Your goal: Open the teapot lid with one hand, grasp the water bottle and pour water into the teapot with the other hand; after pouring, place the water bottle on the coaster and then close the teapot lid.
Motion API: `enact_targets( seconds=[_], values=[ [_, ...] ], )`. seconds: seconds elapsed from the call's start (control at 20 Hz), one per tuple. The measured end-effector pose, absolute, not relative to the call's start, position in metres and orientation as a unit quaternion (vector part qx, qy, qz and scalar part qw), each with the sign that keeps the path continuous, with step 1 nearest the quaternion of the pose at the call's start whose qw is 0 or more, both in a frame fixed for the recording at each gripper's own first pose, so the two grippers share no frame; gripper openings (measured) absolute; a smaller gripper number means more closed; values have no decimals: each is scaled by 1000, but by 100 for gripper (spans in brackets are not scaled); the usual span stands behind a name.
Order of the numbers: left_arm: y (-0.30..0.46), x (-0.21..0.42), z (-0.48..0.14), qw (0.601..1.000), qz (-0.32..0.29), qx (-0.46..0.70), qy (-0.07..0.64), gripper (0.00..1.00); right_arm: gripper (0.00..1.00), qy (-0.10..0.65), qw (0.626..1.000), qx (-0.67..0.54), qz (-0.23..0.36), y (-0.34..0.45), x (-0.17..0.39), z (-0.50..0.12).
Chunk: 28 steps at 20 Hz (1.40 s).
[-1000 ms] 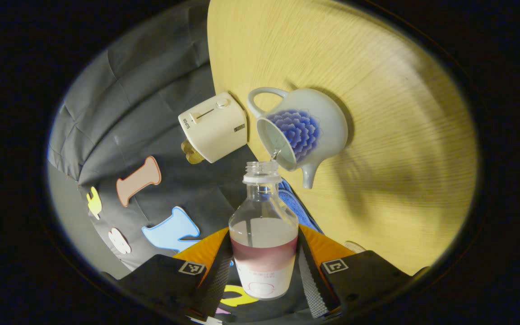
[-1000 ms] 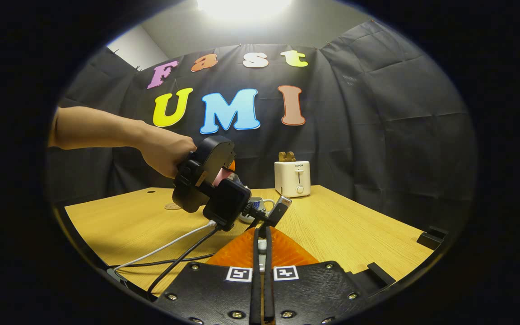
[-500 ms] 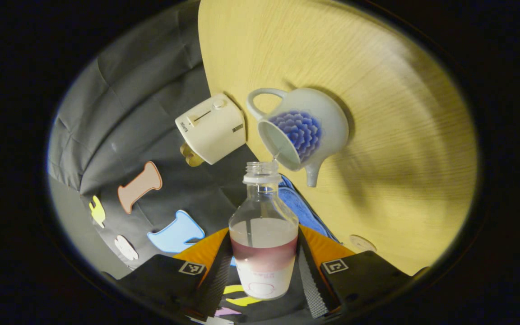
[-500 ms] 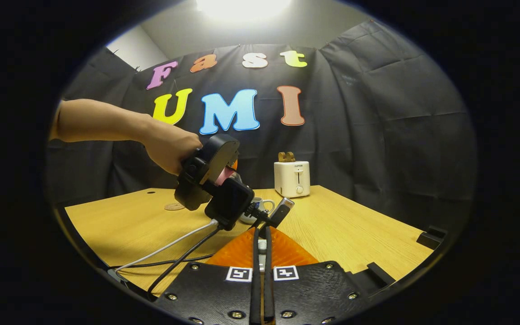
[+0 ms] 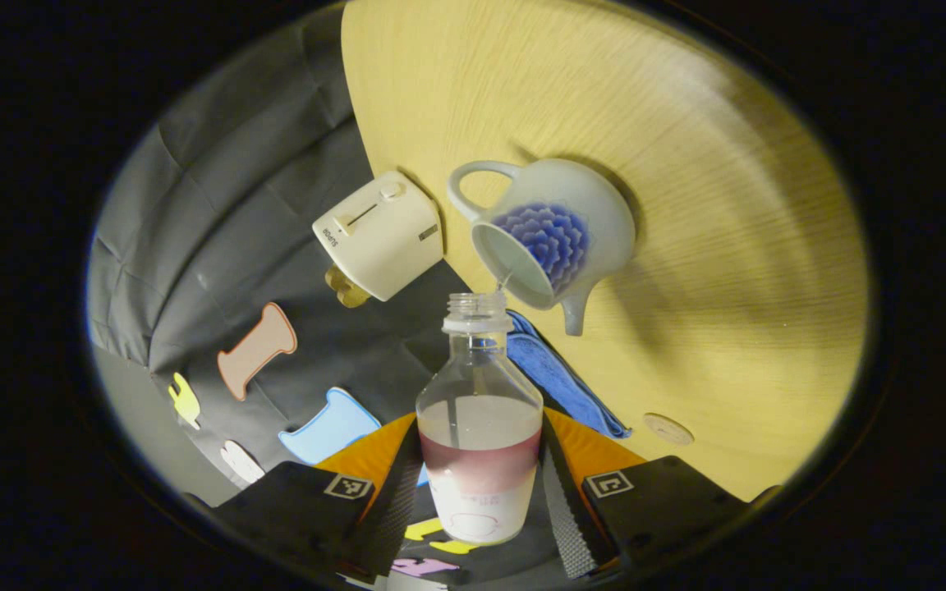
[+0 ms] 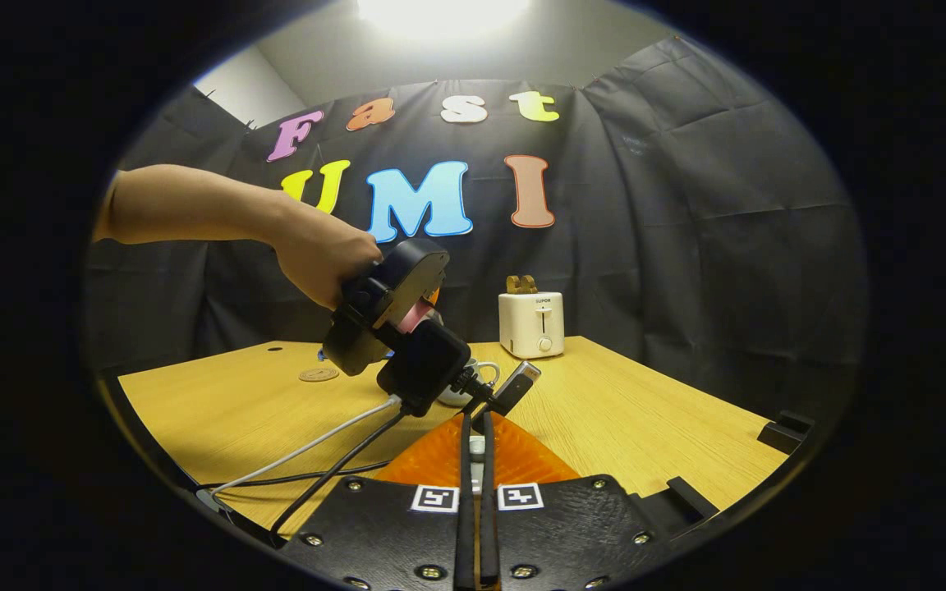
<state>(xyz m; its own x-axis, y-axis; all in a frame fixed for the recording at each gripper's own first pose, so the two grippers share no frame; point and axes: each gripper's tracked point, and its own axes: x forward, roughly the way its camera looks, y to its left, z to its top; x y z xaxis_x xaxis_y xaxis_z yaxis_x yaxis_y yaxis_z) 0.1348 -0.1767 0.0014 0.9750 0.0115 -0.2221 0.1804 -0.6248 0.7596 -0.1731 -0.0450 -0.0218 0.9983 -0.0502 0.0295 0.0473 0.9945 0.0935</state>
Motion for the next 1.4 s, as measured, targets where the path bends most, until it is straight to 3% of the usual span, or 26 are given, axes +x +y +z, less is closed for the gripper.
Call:
enact_targets(
  seconds=[0.65, 0.95, 1.4],
  values=[
    [-178, 134, 2, 422, -101, 900, 47, 84, 3, -13, 998, 49, -24, -46, -173, -23],
    [-165, 154, -4, 490, -119, 863, 34, 85, 3, -9, 998, 52, -25, -46, -171, -25],
    [-149, 147, -33, 644, -144, 751, 18, 85, 3, -11, 998, 55, -33, -52, -170, -24]
  ],
)
